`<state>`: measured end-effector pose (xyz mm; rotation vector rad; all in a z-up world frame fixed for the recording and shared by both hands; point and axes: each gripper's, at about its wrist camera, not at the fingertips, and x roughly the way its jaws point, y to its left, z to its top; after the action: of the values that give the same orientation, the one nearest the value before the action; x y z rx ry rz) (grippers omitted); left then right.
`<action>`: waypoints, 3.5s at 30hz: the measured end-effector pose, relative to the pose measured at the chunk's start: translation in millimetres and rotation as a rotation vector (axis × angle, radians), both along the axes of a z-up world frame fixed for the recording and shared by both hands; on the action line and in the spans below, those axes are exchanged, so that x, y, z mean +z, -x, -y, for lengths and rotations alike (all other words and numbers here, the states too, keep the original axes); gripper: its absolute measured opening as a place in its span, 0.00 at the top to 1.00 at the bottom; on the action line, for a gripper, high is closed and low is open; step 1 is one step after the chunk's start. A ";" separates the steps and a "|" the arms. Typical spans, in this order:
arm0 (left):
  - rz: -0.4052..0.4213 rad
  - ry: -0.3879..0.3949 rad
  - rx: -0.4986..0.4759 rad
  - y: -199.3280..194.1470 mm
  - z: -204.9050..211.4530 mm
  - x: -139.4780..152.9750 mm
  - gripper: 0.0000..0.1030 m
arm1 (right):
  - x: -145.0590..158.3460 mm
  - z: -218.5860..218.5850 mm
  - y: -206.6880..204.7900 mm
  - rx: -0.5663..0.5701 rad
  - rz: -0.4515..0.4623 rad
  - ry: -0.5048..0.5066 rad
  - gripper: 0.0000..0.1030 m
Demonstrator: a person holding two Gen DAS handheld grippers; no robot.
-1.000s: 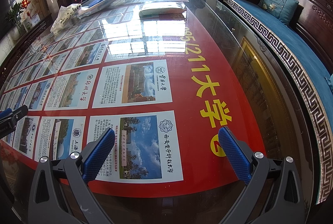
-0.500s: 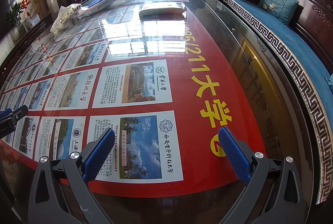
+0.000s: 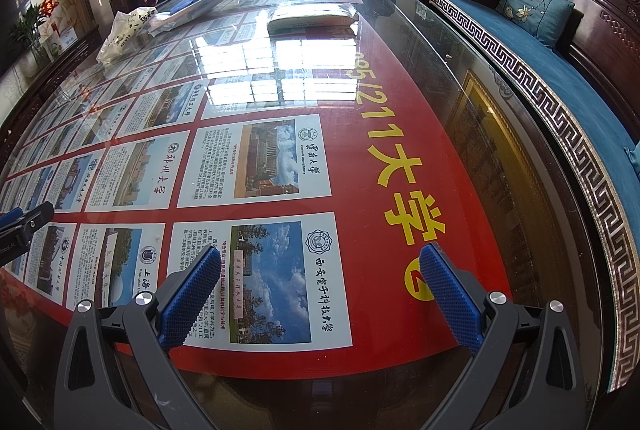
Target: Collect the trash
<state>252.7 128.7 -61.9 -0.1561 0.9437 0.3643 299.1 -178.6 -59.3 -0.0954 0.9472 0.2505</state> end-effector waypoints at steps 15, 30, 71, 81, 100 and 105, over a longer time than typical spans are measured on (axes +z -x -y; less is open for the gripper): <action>0.130 0.217 -0.070 32.2 -51.9 15.6 0.03 | 0.2 0.2 -0.2 0.000 0.000 0.000 0.07; 0.288 0.203 0.004 74.8 -76.3 32.1 0.03 | 0.2 0.2 -0.2 0.000 0.000 0.000 0.07; 0.000 0.000 0.072 14.6 -87.4 2.8 0.02 | 0.2 0.4 -0.7 0.000 0.000 0.000 0.07; 0.000 0.000 0.072 14.7 -87.8 2.3 0.02 | 0.1 0.3 -0.8 0.000 0.000 0.000 0.07; 0.000 0.000 0.072 14.6 -87.6 2.4 0.02 | 0.0 0.2 -0.9 0.001 0.000 0.000 0.07; 0.000 0.000 0.072 14.6 -87.9 2.2 0.02 | 0.1 0.4 -1.2 0.001 0.000 0.000 0.07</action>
<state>238.2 216.6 -59.7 -0.1904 0.9399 0.4303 300.2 -178.9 -59.2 -0.0954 0.9471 0.2512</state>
